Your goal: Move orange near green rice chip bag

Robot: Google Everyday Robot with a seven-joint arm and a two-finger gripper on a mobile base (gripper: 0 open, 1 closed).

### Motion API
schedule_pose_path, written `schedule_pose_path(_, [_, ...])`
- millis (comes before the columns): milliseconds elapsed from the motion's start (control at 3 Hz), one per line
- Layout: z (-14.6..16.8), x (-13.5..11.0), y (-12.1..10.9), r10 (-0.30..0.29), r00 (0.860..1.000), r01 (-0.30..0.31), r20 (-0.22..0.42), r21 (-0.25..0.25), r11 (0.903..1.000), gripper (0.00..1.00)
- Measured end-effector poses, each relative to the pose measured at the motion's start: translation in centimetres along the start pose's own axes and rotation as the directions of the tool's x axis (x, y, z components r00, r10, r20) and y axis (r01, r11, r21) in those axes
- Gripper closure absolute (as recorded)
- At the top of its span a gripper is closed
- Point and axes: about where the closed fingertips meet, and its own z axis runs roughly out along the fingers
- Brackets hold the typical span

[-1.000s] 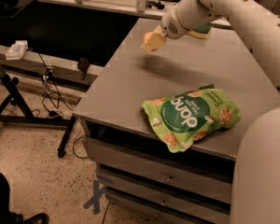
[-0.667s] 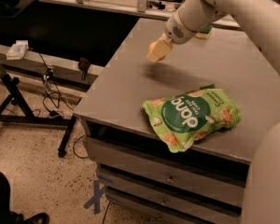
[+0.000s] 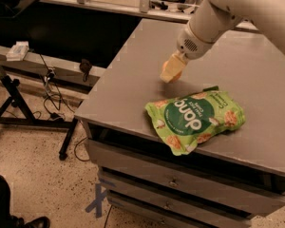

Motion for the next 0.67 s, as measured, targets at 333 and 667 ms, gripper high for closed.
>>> schedule_pose_path(333, [-0.5, 1.5, 1.7, 0.060, 0.997, -0.060, -0.042, 0.008, 0.9982, 0.84])
schedule_pose_path(667, [-0.7, 2.6, 2.8, 0.116, 0.991, -0.114, -0.067, 0.023, 0.9932, 0.61])
